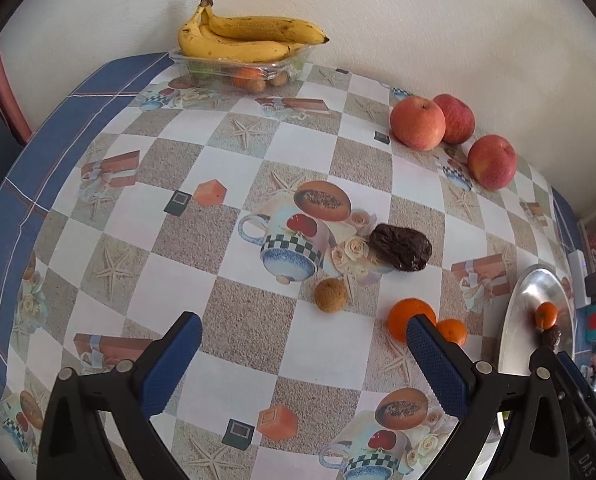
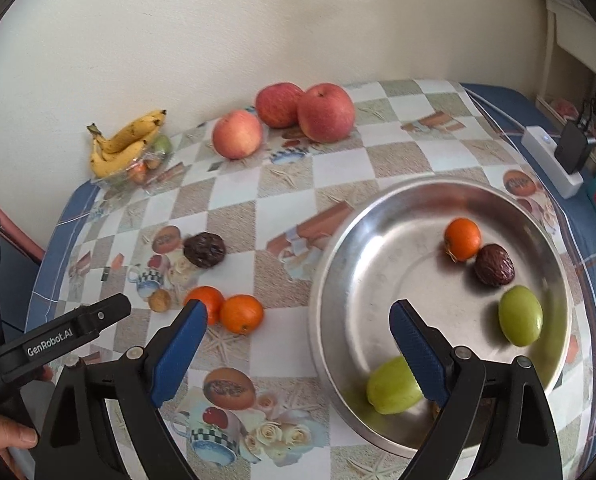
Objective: Organize fruits
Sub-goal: 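Grasp the small brown round fruit with the left tool while the right tool grasps an orange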
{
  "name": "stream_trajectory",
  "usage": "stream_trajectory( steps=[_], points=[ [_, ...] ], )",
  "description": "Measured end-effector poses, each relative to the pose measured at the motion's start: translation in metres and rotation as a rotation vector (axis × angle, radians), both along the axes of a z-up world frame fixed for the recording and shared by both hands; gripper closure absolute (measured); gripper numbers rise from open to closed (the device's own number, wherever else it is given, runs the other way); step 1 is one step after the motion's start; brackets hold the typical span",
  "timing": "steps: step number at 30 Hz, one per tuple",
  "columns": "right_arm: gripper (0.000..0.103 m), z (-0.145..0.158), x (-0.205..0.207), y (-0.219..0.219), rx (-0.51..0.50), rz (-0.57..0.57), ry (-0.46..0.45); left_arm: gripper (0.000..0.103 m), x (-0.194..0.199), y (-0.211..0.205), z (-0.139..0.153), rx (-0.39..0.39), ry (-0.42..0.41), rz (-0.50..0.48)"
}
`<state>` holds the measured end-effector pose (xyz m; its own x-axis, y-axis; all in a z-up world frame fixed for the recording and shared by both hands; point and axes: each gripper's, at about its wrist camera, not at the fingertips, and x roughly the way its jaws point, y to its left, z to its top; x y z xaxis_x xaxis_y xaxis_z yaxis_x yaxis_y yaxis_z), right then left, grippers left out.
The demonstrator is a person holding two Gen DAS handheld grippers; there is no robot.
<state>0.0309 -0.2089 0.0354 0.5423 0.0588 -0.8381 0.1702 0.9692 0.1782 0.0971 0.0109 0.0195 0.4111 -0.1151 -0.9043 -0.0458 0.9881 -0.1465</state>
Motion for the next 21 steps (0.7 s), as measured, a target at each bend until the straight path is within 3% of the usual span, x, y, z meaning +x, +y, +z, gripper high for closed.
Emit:
stream_trajectory(
  steps=[5,9,13,15,16,21],
  points=[
    [0.011,0.001,0.007,0.011,0.025,0.041,-0.03,0.0,0.008,0.006,0.008,-0.053,-0.052,-0.004],
    [0.025,0.0,0.013,0.023,0.024,0.077,-0.038,0.0,0.016,0.004,0.011,-0.042,-0.091,-0.02],
    [0.029,-0.004,0.022,0.033,0.003,0.09,-0.022,0.0,0.021,0.003,0.004,-0.076,-0.073,-0.025],
    [0.043,-0.008,0.026,0.036,0.0,0.096,-0.009,0.002,0.024,-0.001,-0.002,-0.067,-0.057,-0.035],
    [0.043,-0.011,0.029,0.038,-0.002,0.099,0.0,0.002,0.025,-0.003,-0.005,-0.075,-0.053,-0.04],
    [0.05,-0.031,0.036,0.044,-0.008,0.112,0.059,0.019,0.029,-0.006,-0.022,-0.109,-0.01,-0.043]
  ],
)
